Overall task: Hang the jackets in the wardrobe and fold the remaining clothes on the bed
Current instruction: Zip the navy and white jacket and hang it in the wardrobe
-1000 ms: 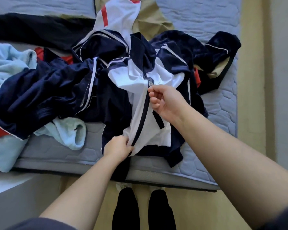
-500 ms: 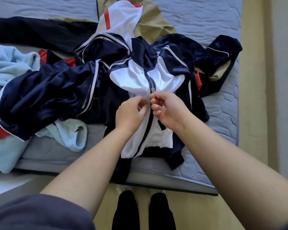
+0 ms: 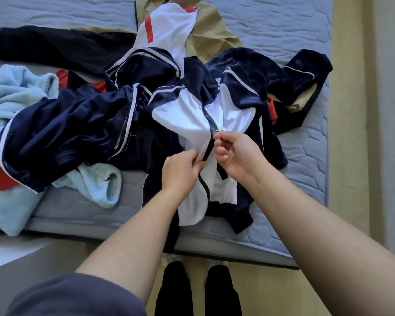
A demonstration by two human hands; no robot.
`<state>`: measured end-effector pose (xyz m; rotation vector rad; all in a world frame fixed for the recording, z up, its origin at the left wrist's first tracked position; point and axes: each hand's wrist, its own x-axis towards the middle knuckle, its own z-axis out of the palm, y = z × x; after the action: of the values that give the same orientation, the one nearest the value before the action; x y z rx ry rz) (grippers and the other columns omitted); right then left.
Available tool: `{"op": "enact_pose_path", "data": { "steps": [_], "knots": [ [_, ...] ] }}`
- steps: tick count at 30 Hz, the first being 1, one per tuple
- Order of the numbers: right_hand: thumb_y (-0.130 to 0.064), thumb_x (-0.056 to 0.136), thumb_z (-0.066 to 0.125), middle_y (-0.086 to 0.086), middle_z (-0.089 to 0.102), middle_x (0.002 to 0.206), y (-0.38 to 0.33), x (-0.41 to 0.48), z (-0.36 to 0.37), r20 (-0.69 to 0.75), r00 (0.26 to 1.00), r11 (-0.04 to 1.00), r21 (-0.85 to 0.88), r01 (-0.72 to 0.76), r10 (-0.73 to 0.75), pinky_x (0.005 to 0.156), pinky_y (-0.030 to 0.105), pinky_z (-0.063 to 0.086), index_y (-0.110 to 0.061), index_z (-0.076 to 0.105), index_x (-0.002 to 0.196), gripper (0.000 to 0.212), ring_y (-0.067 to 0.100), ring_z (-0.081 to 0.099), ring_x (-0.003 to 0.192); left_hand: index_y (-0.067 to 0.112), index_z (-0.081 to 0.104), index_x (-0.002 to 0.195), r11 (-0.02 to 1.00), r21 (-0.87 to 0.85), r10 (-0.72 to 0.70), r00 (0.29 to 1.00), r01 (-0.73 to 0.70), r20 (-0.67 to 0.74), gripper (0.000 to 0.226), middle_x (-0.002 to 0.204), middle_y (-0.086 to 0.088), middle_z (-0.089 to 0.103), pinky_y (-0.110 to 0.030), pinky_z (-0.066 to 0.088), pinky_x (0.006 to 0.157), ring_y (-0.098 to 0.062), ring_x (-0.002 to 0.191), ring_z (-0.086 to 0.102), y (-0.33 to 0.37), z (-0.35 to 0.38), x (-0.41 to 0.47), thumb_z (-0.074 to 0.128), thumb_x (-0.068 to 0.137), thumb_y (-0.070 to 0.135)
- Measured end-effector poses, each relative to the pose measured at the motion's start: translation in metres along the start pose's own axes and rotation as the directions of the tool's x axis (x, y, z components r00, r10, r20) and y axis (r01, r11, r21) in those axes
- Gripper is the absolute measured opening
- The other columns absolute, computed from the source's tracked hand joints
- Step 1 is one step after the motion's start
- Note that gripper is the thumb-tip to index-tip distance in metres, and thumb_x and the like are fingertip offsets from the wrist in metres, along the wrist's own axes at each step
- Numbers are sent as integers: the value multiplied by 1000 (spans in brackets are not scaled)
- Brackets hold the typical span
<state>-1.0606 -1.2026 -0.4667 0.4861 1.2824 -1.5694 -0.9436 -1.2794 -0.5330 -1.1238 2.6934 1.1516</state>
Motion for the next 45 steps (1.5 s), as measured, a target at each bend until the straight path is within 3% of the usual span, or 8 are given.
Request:
{"op": "enact_pose_path", "data": {
  "steps": [18,25,29,31,33,37,42,45],
  "knots": [
    [-9,95,47,-8,26,49,-4,-15,-35,231,966,874,-437,212,-119,36,15,17,-9,62,78,23,5,19,39,27,46,74,929,324,-312,853,180,419,17,92,-1,63,-32,45,72,-25,87,58,-43,-6,-32,54,88,25],
    [-10,94,49,-11,27,44,-2,-28,-36,254,953,742,-604,291,-167,37,14,19,-14,65,70,29,5,22,38,21,55,82,968,-156,-209,976,198,-54,16,78,11,57,-25,34,57,-9,73,54,54,-65,50,56,77,37],
    [-6,92,51,-14,43,41,10,-40,-29,322,922,609,-695,383,-213,43,10,28,-14,67,69,28,1,32,39,8,49,104,928,184,-363,895,324,258,50,81,-1,57,-29,47,54,-20,69,60,92,-51,79,65,76,46],
    [-7,89,54,-10,56,56,19,-46,-31,353,905,505,-750,426,-239,53,11,34,-13,69,69,26,1,41,51,3,59,95,873,274,-477,824,404,306,21,73,-6,59,-28,51,54,-21,61,60,83,-44,72,61,85,22],
    [-12,87,56,-2,53,60,27,-50,-38,342,916,410,-819,401,-212,53,15,33,-18,69,66,25,2,38,51,3,56,89,782,-77,-559,751,618,350,3,76,-10,60,-27,49,48,-19,58,56,68,-44,63,55,87,3],
    [-19,86,54,-1,55,63,39,-57,-53,198,975,267,-939,218,-101,60,25,42,-25,64,62,27,7,46,56,5,61,97,90,-778,-420,732,622,536,27,81,-10,67,-27,56,56,-21,75,61,53,-71,29,37,90,-6],
    [-22,87,55,-1,60,82,26,-80,-25,-71,985,721,-690,67,-159,65,30,46,-14,59,85,10,13,57,73,1,73,97,-139,-800,-139,789,583,599,36,107,-16,68,-41,54,85,-29,94,68,67,-118,-30,42,82,10],
    [-42,84,62,-3,58,104,9,-115,2,-186,917,753,-638,161,-353,84,31,47,-16,52,112,39,14,58,96,6,73,106,-64,-801,-4,803,595,596,44,116,-15,67,-41,53,89,-28,103,66,90,-157,-65,57,81,39]
  ]
}}
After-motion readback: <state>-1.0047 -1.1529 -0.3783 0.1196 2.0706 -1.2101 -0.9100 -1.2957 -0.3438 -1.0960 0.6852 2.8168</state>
